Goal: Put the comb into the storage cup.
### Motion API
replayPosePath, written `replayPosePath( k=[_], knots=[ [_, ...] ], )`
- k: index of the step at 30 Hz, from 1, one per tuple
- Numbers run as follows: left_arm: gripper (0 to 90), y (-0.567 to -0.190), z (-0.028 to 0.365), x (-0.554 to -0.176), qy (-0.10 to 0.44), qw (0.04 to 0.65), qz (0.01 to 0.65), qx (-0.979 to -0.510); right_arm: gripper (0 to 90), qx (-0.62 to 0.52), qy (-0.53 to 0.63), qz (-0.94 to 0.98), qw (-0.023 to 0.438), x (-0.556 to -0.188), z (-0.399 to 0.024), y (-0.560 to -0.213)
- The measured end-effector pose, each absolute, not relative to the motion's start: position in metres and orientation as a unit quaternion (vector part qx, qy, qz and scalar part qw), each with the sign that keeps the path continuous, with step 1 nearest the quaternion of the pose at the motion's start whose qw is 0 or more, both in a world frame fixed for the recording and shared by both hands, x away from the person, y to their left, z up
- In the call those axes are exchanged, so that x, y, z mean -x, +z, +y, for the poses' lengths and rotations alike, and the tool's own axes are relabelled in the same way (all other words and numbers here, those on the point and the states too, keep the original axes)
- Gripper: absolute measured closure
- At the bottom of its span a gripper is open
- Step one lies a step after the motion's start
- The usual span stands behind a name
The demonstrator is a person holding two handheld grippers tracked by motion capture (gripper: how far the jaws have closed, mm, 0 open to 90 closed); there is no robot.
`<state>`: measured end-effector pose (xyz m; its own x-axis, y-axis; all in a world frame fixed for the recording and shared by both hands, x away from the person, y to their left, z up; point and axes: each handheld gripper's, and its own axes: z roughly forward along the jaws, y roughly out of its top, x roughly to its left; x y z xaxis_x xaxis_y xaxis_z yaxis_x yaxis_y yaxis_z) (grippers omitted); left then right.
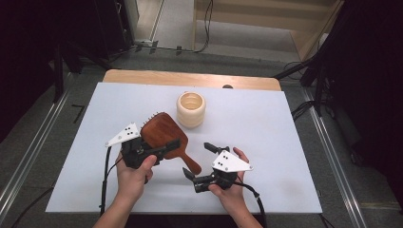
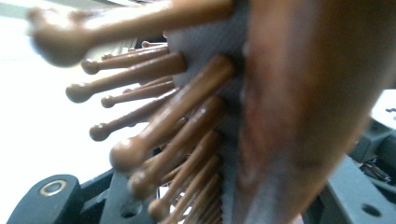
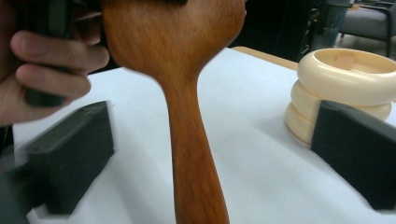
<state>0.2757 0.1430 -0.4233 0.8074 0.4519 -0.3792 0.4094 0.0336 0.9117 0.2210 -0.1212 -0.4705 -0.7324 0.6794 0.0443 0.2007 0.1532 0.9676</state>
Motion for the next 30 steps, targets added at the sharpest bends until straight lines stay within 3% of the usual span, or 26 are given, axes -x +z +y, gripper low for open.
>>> replayPosePath(
  k=[30],
  knots=[
    [57.0,-0.417,0.147,-0.284,0.04,0.634,0.317,-0.704,0.0,-0.333,0.569,0.71,0.247,-0.212,-0.198,-0.482]
  ],
)
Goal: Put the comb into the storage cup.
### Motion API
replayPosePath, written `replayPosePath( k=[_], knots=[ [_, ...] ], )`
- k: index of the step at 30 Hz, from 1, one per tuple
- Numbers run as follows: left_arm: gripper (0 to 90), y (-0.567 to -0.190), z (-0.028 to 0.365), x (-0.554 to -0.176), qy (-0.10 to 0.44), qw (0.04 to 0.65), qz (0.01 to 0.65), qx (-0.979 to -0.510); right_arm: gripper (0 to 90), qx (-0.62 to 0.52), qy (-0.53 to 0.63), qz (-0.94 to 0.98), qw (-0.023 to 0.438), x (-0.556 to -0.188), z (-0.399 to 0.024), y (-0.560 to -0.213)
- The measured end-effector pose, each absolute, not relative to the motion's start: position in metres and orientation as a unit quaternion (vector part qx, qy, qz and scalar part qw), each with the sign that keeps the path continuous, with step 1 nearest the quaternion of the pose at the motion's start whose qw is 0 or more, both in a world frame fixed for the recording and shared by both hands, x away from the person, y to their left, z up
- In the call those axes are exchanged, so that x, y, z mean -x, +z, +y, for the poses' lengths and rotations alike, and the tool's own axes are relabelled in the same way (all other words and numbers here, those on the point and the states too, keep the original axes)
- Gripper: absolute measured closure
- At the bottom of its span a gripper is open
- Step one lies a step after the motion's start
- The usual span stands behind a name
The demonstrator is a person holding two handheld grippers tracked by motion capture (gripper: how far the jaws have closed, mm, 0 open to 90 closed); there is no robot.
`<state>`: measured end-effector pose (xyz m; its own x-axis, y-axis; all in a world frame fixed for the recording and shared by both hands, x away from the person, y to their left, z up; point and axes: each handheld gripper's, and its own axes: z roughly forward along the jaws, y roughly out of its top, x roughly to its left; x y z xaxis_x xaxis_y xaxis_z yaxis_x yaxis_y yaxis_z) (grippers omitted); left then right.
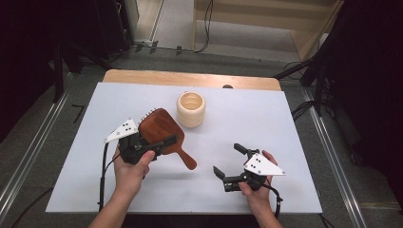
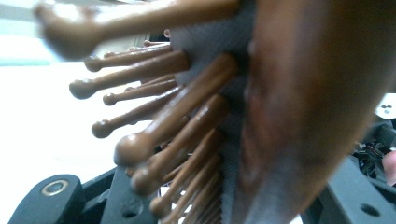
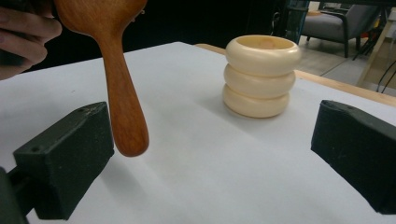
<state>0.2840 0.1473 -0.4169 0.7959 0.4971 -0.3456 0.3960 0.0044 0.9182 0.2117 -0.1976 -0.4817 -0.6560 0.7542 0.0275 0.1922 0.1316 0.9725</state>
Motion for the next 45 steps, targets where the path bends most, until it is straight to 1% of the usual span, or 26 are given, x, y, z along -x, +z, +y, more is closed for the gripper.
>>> replayPosePath(
  k=[20,45],
  knots=[
    [56.9,-0.406,0.149,-0.293,0.054,0.634,0.322,-0.701,0.0,-0.367,0.544,0.702,0.278,-0.209,-0.253,-0.489],
    [57.1,-0.389,0.153,-0.314,0.061,0.642,0.328,-0.69,0.0,-0.395,0.53,0.69,0.294,-0.198,-0.304,-0.498]
  ],
)
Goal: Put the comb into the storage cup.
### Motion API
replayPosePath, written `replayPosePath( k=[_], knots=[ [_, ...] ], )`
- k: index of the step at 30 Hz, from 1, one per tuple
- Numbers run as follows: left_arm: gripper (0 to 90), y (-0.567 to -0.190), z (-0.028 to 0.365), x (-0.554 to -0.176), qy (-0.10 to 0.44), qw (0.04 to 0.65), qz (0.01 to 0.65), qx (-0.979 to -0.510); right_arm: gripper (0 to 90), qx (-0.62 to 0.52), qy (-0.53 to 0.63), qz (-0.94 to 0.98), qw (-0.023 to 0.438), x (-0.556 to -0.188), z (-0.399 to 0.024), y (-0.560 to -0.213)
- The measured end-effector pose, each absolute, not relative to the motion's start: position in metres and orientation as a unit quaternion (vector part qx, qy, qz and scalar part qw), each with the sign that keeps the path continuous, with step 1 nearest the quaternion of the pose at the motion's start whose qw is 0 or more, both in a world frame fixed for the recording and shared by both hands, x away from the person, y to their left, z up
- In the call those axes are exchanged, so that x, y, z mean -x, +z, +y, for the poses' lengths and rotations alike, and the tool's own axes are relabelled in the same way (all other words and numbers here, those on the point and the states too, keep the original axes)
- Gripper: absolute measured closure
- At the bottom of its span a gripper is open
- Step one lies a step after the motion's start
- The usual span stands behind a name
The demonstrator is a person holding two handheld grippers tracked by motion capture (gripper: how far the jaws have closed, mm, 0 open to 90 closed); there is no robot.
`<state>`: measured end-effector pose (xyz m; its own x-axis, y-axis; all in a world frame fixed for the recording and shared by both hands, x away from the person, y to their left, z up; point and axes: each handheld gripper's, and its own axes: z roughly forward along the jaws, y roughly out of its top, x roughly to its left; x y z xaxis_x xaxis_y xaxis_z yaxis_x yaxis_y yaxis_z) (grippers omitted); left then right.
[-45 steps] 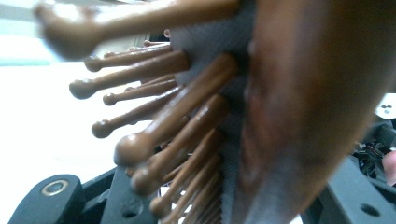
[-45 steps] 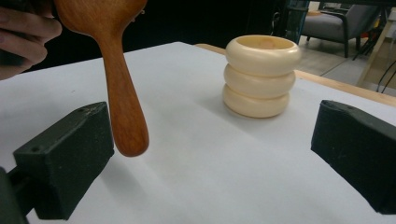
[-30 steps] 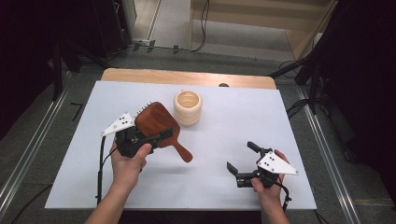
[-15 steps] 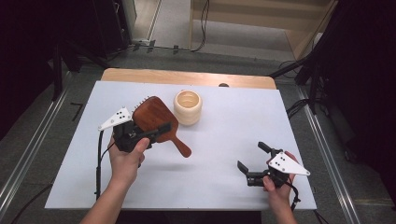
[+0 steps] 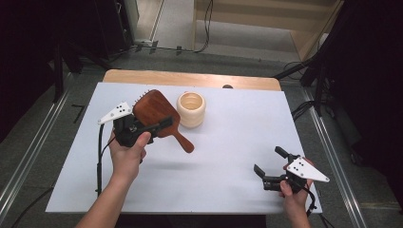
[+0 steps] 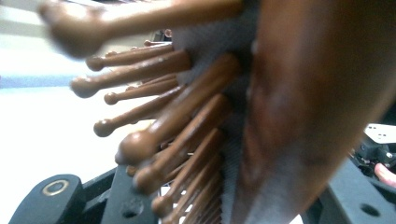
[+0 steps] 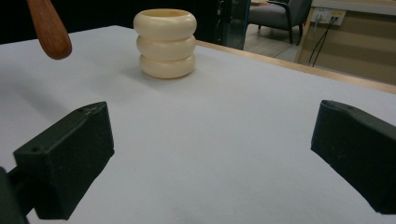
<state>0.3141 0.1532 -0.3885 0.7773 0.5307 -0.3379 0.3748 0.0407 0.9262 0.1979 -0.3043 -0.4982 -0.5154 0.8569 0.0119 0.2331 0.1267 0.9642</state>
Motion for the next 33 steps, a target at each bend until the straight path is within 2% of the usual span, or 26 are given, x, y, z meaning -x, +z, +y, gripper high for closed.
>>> replayPosePath(
  k=[33],
  knots=[
    [57.1,-0.37,0.155,-0.349,0.079,0.649,0.344,-0.674,0.0,-0.421,0.533,0.671,0.296,-0.195,-0.333,-0.508]
  ],
)
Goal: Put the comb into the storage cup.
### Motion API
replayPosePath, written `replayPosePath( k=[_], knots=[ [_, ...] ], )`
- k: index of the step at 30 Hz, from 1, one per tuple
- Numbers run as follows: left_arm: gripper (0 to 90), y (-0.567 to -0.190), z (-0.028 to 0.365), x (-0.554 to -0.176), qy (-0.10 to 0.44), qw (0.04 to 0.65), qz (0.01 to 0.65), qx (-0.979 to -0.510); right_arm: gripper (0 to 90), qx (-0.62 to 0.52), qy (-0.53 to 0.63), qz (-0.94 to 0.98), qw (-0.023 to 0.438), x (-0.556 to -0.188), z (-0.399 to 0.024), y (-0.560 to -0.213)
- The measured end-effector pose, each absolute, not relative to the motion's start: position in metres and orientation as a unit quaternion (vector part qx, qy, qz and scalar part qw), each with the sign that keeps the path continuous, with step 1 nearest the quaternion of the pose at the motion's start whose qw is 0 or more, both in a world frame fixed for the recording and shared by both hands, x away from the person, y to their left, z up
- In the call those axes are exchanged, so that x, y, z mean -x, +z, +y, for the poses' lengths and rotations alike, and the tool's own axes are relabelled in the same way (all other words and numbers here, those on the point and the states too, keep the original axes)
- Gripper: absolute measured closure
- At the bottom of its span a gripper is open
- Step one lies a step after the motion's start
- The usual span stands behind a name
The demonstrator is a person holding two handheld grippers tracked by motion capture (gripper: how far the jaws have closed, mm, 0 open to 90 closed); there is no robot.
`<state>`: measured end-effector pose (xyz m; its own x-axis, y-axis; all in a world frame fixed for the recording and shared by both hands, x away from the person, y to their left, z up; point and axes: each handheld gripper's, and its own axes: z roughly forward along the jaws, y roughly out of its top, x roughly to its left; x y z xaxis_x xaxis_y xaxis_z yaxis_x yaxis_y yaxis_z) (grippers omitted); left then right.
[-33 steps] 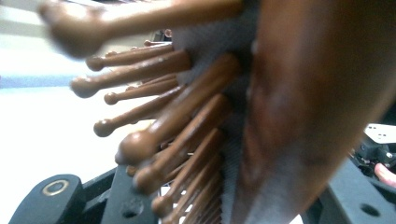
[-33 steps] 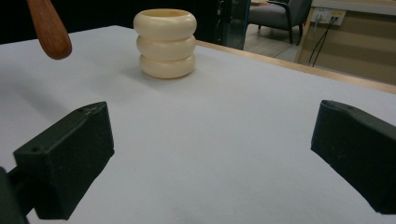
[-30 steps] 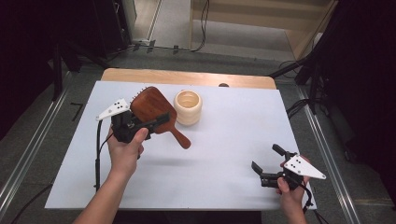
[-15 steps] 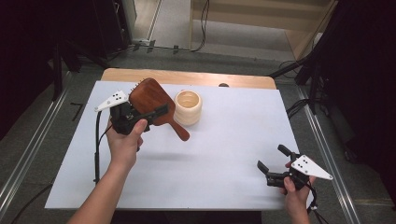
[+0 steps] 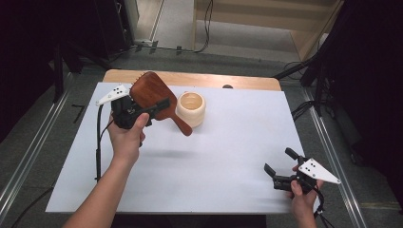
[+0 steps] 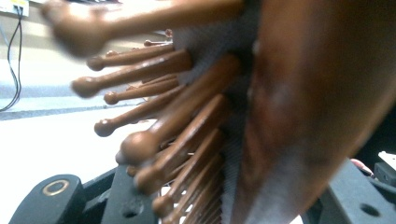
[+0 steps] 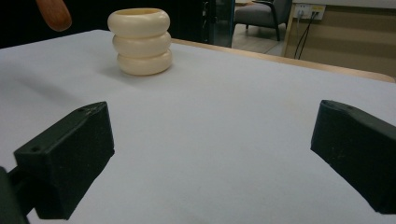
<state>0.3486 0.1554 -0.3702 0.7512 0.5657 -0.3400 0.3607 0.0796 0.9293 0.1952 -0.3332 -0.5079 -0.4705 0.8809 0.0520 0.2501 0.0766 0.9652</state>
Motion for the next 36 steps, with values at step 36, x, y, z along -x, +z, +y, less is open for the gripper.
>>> replayPosePath(
  k=[36],
  knots=[
    [57.1,-0.354,0.144,-0.375,0.088,0.657,0.348,-0.663,0.0,-0.416,0.531,0.678,0.294,-0.197,-0.331,-0.511]
  ],
)
